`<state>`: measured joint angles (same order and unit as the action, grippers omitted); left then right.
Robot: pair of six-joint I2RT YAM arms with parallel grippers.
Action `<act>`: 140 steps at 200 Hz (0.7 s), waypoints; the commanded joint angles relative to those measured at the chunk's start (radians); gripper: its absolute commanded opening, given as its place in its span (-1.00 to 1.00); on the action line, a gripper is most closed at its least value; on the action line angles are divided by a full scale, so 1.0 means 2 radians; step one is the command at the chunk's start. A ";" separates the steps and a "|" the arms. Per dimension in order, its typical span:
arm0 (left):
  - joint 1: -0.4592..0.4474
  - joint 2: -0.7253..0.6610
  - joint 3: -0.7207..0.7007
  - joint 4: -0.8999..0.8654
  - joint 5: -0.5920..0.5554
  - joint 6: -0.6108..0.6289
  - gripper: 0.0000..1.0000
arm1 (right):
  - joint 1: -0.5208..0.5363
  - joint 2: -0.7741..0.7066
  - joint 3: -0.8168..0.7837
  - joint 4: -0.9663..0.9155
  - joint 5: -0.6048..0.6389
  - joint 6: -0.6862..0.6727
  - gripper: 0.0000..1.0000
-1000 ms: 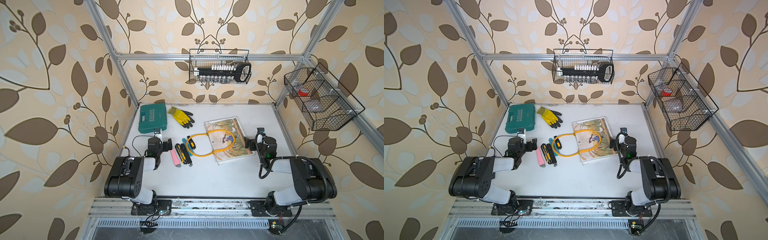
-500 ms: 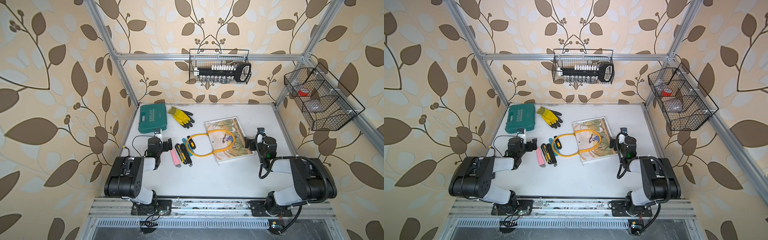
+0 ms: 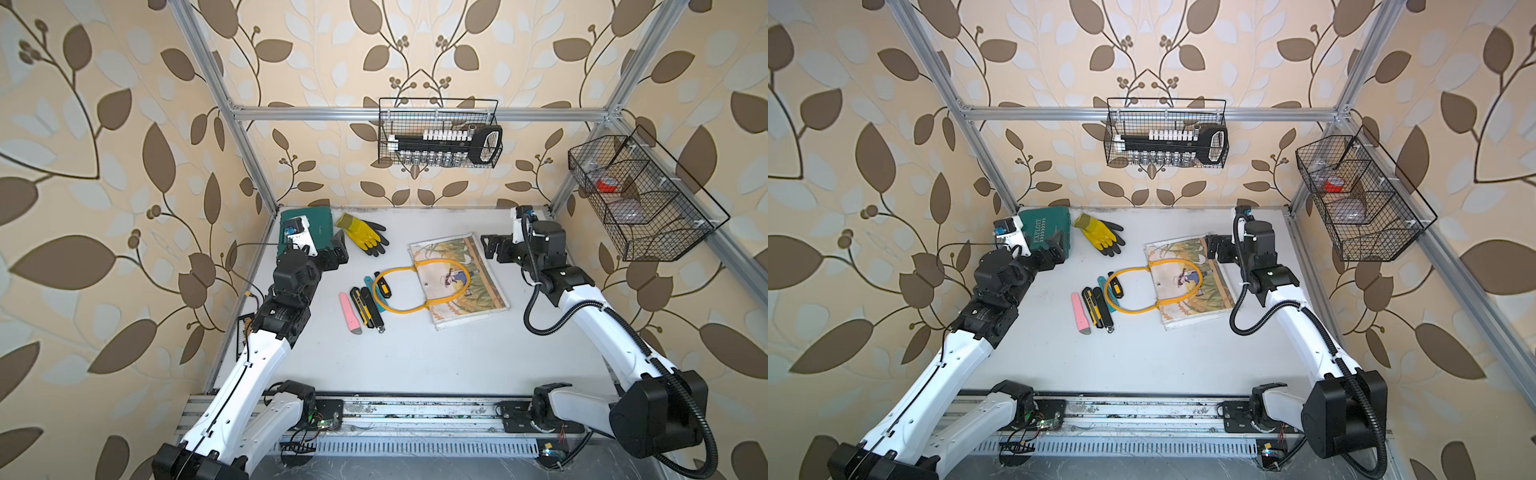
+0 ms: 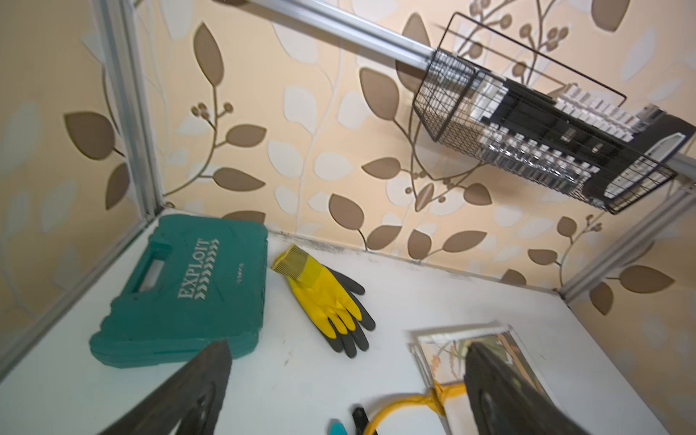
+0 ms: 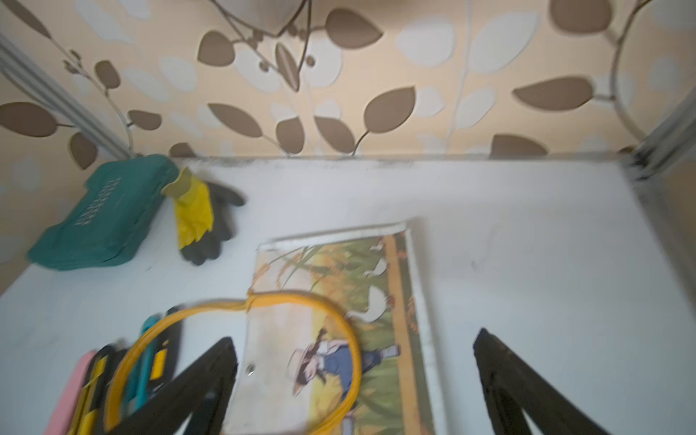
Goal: Place the art knife into the pouch
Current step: Pick up the pouch from the center of the board.
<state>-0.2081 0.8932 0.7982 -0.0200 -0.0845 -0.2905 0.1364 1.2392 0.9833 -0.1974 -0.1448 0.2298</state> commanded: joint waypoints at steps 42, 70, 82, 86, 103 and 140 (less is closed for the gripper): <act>0.001 0.046 0.034 -0.227 0.080 -0.076 0.98 | 0.023 0.068 -0.009 -0.101 0.013 0.041 0.99; 0.001 0.066 0.030 -0.244 0.099 -0.094 0.98 | 0.025 0.133 0.026 -0.139 0.020 0.039 0.94; 0.001 0.077 0.029 -0.247 0.110 -0.102 0.98 | 0.026 0.159 0.037 -0.143 0.008 0.040 0.87; 0.001 0.080 0.028 -0.247 0.113 -0.103 0.98 | 0.027 0.165 0.039 -0.142 0.006 0.040 0.85; 0.000 0.089 0.019 -0.233 0.133 -0.112 0.98 | 0.036 0.184 0.042 -0.130 0.016 0.042 0.80; -0.002 0.103 0.002 -0.203 0.161 -0.126 0.98 | 0.049 0.236 0.068 -0.125 0.026 0.043 0.64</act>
<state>-0.2089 1.0908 0.8177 -0.4679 0.1772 -0.5064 0.2176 1.6569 1.0634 -0.4309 -0.1188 0.3122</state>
